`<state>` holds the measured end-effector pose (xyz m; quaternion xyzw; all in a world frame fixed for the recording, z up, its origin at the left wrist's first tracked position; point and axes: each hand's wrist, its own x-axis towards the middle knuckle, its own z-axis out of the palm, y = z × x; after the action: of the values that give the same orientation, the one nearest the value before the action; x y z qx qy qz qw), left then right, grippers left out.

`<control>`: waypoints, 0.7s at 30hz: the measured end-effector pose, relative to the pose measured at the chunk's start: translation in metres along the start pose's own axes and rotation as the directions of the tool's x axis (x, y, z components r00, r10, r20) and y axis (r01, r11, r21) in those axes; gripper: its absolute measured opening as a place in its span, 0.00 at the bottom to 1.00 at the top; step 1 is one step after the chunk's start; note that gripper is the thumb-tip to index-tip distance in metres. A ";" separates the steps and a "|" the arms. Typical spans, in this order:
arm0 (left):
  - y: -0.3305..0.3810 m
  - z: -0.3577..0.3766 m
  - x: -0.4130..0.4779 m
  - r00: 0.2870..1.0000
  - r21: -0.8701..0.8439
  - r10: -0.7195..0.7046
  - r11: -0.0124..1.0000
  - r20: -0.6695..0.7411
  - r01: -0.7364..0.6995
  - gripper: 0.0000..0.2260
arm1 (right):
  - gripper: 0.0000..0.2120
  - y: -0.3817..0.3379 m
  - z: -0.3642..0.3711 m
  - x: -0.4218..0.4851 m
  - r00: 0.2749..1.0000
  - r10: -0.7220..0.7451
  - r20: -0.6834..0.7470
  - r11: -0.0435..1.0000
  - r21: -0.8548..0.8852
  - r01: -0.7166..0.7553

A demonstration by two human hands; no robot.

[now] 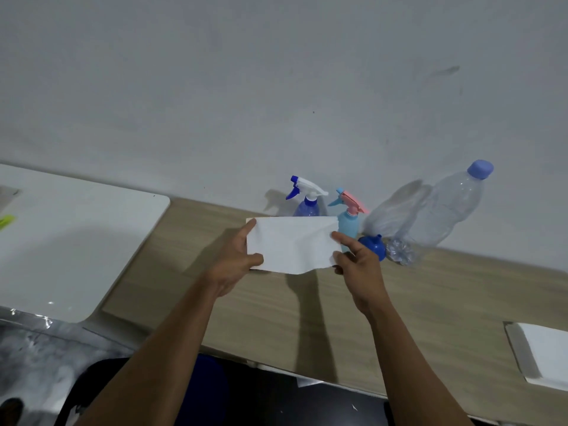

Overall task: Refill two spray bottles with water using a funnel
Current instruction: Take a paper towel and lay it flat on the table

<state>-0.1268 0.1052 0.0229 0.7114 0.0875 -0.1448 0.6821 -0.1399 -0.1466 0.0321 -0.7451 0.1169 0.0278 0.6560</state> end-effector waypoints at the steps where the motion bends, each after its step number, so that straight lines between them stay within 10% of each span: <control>1: -0.007 -0.004 -0.001 1.000 0.053 -0.018 0.998 -0.004 0.018 0.38 | 0.19 0.009 0.002 -0.002 1.000 -0.006 0.014 0.999 -0.034 0.007; 12: -0.071 -0.009 -0.014 0.945 0.311 -0.326 0.902 0.035 0.299 0.40 | 0.23 0.098 0.022 -0.029 0.958 0.215 0.189 0.882 -0.458 -0.107; 17: -0.063 -0.014 -0.018 0.985 0.580 -0.129 0.796 -0.118 0.174 0.31 | 0.18 0.103 0.023 -0.030 0.992 0.029 0.126 0.769 -0.637 0.058; 21: -0.072 -0.004 -0.006 0.913 0.880 0.352 0.475 -0.207 0.016 0.26 | 0.14 0.095 0.039 -0.013 0.958 -0.280 0.062 0.661 -0.712 0.239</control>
<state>-0.1558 0.1139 -0.0432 0.9749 0.0544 0.0329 0.2132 -0.1676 -0.1166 -0.0632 -0.9497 0.0070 -0.0424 0.3103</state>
